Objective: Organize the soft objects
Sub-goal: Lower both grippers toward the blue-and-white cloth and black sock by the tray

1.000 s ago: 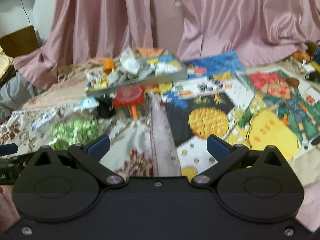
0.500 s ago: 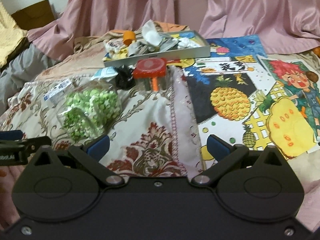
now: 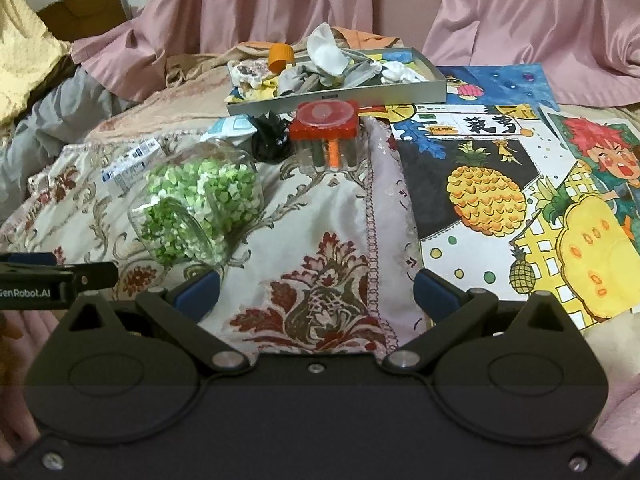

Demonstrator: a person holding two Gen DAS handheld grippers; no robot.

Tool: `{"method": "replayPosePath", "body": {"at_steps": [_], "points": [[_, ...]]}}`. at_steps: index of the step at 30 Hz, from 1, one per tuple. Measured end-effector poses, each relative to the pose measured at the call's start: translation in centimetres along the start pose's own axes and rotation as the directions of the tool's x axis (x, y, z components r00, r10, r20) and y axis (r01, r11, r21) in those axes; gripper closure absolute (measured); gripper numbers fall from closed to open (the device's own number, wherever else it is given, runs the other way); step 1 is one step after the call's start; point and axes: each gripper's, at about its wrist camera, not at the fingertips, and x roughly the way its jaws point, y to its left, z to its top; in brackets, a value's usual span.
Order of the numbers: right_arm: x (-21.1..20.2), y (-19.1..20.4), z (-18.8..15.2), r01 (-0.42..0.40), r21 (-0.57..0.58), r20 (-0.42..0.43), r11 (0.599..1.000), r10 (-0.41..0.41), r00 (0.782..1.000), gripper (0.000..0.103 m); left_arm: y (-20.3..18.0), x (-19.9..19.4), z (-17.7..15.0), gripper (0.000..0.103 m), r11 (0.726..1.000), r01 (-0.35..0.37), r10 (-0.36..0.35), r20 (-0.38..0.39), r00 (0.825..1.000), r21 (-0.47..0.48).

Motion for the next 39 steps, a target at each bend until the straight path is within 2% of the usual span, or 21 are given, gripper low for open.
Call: {"method": "replayPosePath", "body": {"at_steps": [8,15,19,24,31,39], "points": [[0.6,-0.7,1.1,-0.06,0.046,0.045,0.997,0.058,0.997,0.0,1.1,0.2,1.4,0.001,0.997,0.03,-0.029,0.015,0.999,-0.069],[1.8,-0.2,2.6,-0.072,-0.002,0.105,0.997,0.072,0.992,0.0,1.7,0.9,3.1,0.001,0.996,0.025,-0.018,0.079,0.997,-0.082],[2.3,0.4,3.2,-0.051,-0.046,0.162,0.998,0.058,0.985,0.0,1.7,1.1,3.9,0.001,0.996,0.031,-0.019,0.131,0.991,-0.089],[3.1,0.9,3.8,-0.017,-0.105,0.233,0.994,0.041,0.972,0.0,1.4,1.8,5.1,0.001,0.998,0.037,-0.027,0.173,0.985,-0.053],[4.7,1.6,4.9,0.034,-0.181,0.281,0.983,0.018,0.959,0.0,1.1,3.2,7.6,0.001,0.998,0.066,-0.063,0.202,0.977,-0.008],[7.4,1.8,7.5,0.045,-0.218,0.288,0.975,0.02,0.958,0.0,0.6,6.4,11.9,0.001,0.988,0.082,-0.113,0.262,0.958,0.128]]}}
